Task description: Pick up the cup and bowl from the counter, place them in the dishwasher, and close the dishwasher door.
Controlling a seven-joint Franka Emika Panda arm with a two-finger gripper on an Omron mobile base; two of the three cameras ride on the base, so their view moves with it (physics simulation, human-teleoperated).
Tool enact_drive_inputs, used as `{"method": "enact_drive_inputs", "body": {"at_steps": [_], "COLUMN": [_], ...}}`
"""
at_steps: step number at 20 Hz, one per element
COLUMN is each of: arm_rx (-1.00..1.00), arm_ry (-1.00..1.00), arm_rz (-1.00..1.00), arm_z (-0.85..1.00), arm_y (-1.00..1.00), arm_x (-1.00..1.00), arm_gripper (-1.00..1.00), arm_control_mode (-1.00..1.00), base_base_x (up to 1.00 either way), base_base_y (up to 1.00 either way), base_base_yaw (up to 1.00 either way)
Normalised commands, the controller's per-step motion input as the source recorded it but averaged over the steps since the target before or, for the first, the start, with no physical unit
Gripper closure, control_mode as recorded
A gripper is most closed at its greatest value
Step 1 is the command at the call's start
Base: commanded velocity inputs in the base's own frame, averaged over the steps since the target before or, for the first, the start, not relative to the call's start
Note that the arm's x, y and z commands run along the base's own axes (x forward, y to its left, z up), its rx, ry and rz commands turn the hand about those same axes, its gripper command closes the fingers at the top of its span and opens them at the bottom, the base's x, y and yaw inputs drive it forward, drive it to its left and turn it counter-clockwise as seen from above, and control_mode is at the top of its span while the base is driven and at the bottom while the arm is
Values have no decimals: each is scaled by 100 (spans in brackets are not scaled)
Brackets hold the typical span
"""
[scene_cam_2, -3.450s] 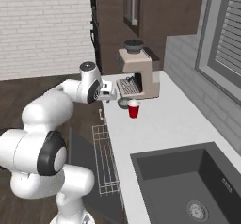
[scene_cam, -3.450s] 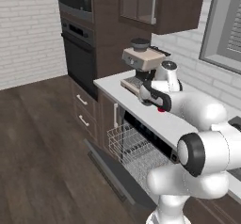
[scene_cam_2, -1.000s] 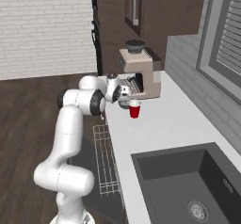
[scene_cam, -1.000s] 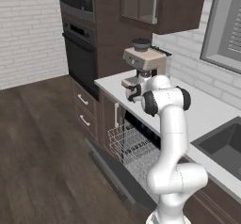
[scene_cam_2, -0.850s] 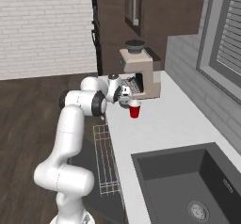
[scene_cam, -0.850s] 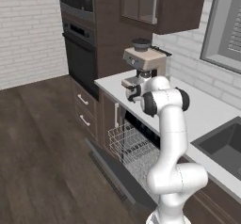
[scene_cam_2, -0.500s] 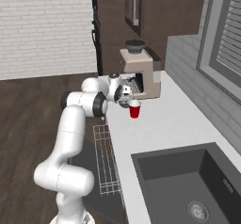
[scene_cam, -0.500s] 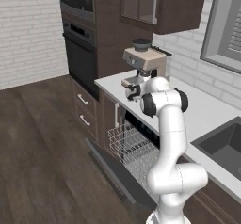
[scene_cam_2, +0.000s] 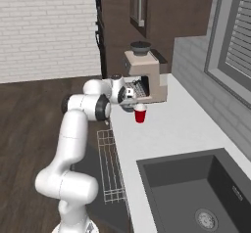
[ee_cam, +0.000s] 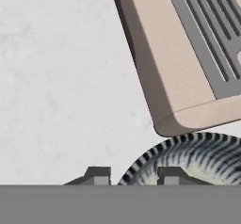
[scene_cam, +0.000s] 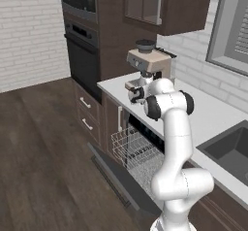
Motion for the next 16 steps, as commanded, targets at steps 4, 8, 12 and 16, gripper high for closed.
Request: {"method": "enact_drive_inputs", "body": {"at_steps": [4, 8, 12, 16], "arm_rx": [-3, 7, 9, 6], "arm_ry": [0, 0, 0, 0], "arm_rz": [0, 9, 8, 7], "arm_z": [0, -14, -8, 2], "arm_y": [50, 41, 42, 44], "arm_x": [-34, -94, -100, -100], "arm_gripper": [100, 100, 100, 100], "arm_control_mode": [-100, -100, -100, -100], "base_base_x": [0, 0, 0, 0], "base_base_y": [0, 0, 0, 0], "base_base_yaw": [0, 0, 0, 0]}}
